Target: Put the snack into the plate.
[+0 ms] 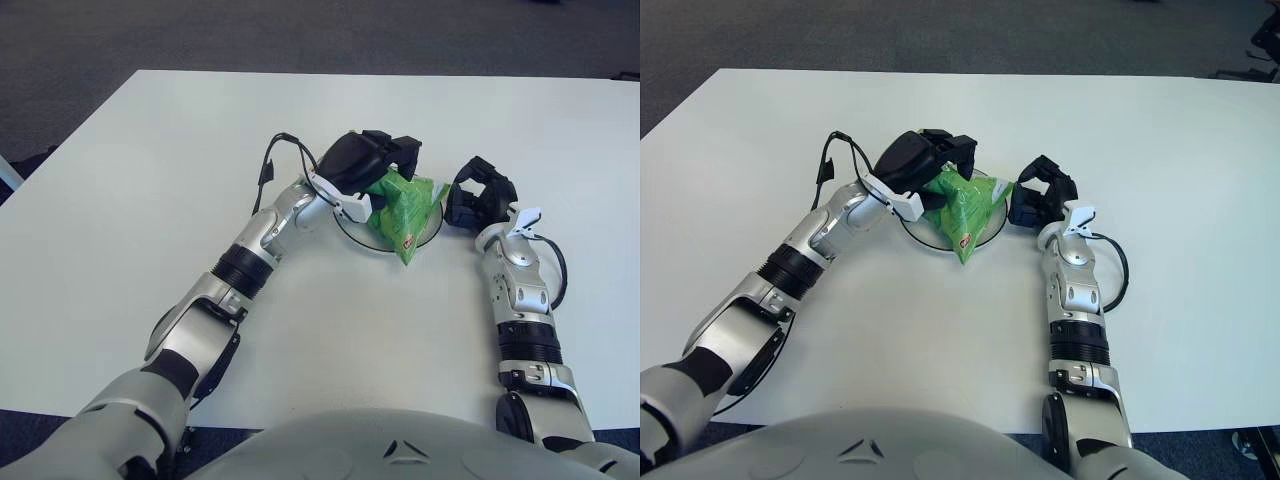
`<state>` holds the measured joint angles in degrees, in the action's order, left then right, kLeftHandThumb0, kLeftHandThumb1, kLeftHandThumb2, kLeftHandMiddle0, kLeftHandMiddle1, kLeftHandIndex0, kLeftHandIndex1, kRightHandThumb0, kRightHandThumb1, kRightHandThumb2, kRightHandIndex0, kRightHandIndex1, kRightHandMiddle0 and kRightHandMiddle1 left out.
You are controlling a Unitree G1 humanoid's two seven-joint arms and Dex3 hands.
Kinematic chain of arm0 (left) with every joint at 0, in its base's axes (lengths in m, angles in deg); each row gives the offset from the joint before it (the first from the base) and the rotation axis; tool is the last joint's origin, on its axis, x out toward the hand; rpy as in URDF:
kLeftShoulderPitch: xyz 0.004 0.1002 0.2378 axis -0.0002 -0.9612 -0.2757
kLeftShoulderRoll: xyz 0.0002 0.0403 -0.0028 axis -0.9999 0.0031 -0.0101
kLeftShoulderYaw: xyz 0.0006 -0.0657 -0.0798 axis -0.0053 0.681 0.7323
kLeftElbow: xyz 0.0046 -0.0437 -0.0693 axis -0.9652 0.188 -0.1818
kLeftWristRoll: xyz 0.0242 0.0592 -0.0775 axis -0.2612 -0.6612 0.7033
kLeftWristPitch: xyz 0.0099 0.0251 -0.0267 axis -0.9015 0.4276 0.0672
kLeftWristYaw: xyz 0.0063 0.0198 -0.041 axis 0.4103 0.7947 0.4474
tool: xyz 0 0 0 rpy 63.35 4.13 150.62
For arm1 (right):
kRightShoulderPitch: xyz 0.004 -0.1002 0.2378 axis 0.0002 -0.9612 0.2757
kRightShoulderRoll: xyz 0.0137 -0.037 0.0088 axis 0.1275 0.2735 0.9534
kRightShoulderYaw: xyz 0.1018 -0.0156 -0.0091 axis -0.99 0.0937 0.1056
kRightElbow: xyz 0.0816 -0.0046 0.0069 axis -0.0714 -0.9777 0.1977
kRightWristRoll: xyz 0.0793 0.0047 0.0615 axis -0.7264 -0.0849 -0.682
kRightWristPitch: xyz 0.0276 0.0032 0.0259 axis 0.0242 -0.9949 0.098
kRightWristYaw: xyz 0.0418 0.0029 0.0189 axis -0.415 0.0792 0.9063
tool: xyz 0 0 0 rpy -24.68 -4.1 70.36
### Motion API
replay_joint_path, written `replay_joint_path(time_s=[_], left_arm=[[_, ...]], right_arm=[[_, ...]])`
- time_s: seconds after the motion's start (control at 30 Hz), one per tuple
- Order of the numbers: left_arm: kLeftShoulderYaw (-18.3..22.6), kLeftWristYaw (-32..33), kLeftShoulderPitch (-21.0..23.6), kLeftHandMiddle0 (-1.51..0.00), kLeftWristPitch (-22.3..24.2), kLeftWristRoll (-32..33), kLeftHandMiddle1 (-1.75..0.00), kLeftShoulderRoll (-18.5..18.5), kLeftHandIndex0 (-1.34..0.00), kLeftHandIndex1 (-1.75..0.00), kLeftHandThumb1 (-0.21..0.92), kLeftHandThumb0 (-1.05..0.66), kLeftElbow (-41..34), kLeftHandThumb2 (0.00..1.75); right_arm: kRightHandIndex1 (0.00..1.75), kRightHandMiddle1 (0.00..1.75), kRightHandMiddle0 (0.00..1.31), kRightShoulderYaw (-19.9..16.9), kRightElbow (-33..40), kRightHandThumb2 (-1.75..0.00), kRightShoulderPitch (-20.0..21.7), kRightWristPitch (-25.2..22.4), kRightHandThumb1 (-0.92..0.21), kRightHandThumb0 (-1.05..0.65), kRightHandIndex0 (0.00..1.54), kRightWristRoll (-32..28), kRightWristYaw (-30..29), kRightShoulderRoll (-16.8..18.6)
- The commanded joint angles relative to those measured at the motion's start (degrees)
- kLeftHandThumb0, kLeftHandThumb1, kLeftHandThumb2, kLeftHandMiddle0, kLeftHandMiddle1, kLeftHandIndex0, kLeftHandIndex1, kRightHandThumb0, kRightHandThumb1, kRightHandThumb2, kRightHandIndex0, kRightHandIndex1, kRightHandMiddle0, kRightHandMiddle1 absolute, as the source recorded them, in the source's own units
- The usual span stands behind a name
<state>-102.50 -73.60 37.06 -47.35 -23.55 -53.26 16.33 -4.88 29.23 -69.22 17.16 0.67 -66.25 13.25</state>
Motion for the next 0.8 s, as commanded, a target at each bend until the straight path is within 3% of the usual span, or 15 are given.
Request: replay_joint_path(time_s=[0.0,0.07,0.17,0.27,0.37,0.43,0.5,0.77], left_arm=[[-1.6,-3.9,0.5,-0.86,0.3,-1.0,-1.72,-2.1,-0.69,-1.62,0.0,0.0,0.2,1.64],[-2.0,-6.0,0.7,-0.8,0.0,-0.5,-1.74,-2.7,-0.63,-1.58,0.09,-0.01,0.2,1.53],[-2.5,-9.1,0.9,-0.58,-0.3,0.5,-1.74,-3.5,-0.52,-1.69,0.26,-0.01,0.2,1.37],[-3.2,-12.4,1.2,-0.52,-1.0,1.1,-1.75,-4.6,-0.2,-1.59,0.39,0.28,0.0,1.22],[-3.4,-15.8,1.0,-0.17,-1.8,3.0,-1.7,-5.4,-0.06,-1.47,0.35,-0.33,-1.1,1.12],[-3.5,-18.3,0.8,-0.09,-2.0,4.5,-1.54,-5.9,-0.03,-1.33,0.39,-0.53,-2.1,1.04],[-3.6,-20.6,0.7,-0.04,-1.6,5.8,-1.45,-6.2,-0.02,-1.25,0.41,-0.63,-2.8,0.98],[-3.7,-32.7,0.8,0.0,1.7,11.7,-0.78,-7.9,0.0,-0.82,0.75,-0.89,-7.2,0.59]], right_arm=[[1.75,1.75,0.71,0.4,-2.2,-1.45,-4.9,-1.8,-0.21,-0.53,1.32,0.3,-0.4,1.4],[1.75,1.75,0.71,0.5,-2.0,-1.45,-5.0,-2.0,-0.21,-0.53,1.32,0.4,-0.6,1.5],[1.75,1.75,0.71,0.6,-1.7,-1.45,-5.2,-2.1,-0.21,-0.52,1.32,0.5,-0.9,1.5],[1.75,1.75,0.71,0.7,-1.3,-1.46,-5.3,-2.2,-0.2,-0.53,1.32,0.5,-1.1,1.5],[1.75,1.75,0.71,0.8,-0.9,-1.46,-5.4,-2.9,-0.2,-0.53,1.31,0.6,-1.6,1.5],[1.75,1.75,0.72,0.8,-0.7,-1.47,-5.3,-3.4,-0.19,-0.53,1.29,0.6,-2.0,1.6],[1.75,1.75,0.72,0.8,-0.4,-1.48,-5.3,-4.0,-0.19,-0.53,1.29,0.6,-2.3,1.6],[1.75,1.75,0.74,1.1,1.0,-1.5,-5.6,-6.4,-0.17,-0.54,1.22,1.6,-4.0,1.4]])
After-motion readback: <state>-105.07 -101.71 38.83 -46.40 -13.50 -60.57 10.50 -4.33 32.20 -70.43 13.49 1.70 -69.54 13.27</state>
